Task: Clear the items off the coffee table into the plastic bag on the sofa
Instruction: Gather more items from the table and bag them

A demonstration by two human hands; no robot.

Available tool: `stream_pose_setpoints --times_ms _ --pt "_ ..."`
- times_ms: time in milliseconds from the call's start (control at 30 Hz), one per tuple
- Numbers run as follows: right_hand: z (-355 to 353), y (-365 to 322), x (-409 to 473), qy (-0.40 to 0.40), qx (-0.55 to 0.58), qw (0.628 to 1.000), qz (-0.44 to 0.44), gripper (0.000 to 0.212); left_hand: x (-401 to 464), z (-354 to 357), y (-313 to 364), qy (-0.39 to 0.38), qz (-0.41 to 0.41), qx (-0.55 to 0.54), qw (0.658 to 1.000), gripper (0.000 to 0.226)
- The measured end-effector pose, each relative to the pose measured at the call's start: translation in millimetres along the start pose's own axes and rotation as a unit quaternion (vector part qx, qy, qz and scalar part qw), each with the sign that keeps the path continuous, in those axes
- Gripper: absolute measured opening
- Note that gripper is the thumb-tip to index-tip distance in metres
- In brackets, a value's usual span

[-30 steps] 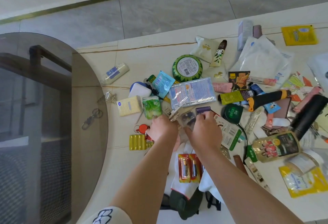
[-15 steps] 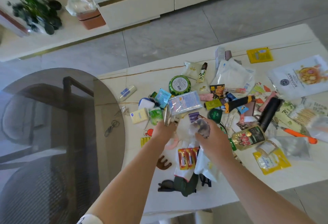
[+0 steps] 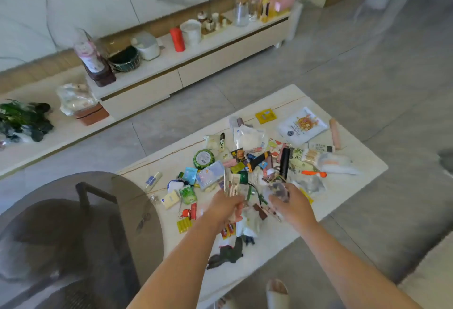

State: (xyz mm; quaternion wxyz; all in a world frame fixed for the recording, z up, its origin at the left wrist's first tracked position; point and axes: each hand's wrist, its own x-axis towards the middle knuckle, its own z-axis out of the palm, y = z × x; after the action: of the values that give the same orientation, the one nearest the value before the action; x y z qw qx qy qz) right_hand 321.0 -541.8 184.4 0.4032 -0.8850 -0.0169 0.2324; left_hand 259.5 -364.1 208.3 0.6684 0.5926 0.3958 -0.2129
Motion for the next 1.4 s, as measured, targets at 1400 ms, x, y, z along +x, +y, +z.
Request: stream_pose_setpoints --times_ms 1400 --pt "-396 264 -154 0.448 0.335 0.785 0.266 0.023 -50 571 87 -0.419 0.0 0.315 0.852 0.007"
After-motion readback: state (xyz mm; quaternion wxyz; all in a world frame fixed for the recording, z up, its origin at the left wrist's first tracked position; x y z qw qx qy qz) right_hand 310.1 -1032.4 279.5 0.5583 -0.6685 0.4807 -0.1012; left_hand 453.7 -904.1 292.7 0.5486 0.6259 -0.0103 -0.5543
